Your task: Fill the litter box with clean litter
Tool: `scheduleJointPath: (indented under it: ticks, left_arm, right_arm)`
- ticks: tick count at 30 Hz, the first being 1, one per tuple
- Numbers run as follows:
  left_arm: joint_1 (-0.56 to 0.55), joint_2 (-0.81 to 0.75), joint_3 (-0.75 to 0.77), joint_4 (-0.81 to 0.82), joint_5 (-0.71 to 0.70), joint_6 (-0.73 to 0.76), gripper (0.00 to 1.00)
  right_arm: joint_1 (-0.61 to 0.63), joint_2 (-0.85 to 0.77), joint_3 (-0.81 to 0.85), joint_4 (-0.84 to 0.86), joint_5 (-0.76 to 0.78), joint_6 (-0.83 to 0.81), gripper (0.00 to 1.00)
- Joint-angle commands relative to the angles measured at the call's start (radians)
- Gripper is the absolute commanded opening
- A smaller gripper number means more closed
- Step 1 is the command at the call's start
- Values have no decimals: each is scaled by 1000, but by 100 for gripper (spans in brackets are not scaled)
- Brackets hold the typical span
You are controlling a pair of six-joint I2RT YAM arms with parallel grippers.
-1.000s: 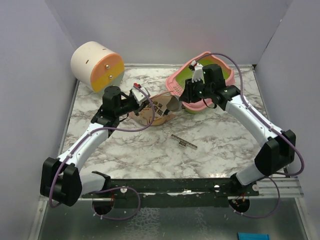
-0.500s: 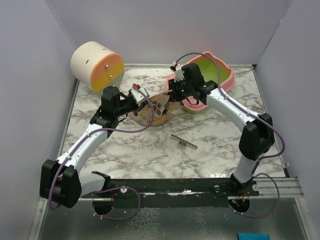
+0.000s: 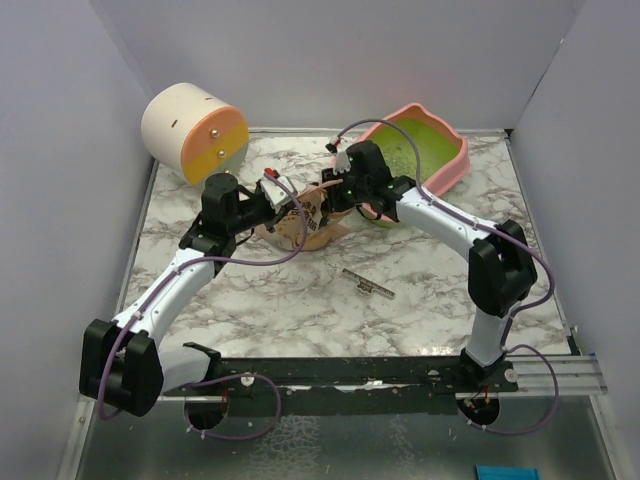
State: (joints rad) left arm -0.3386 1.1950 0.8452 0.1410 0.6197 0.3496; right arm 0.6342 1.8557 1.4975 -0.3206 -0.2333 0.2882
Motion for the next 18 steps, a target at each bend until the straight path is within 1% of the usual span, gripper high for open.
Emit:
scheduleJointPath:
  ticks: [1,5,12,18]
  left_arm:
    - [-8,-3,2,54,61,-18,0]
    - [-8,18,0,56,51,-15,0]
    - [-7,49,2,60,43,-23,0]
    - [-8,65,5,57,26,-22,0]
  right_arm:
    - [17,119,-117,58,-23,48,1]
    - [18,130,-170,155,-118,122,1]
    - [12,159,-214,256,-215,225,1]
    - [-34,156,-279,411,-361,356,1]
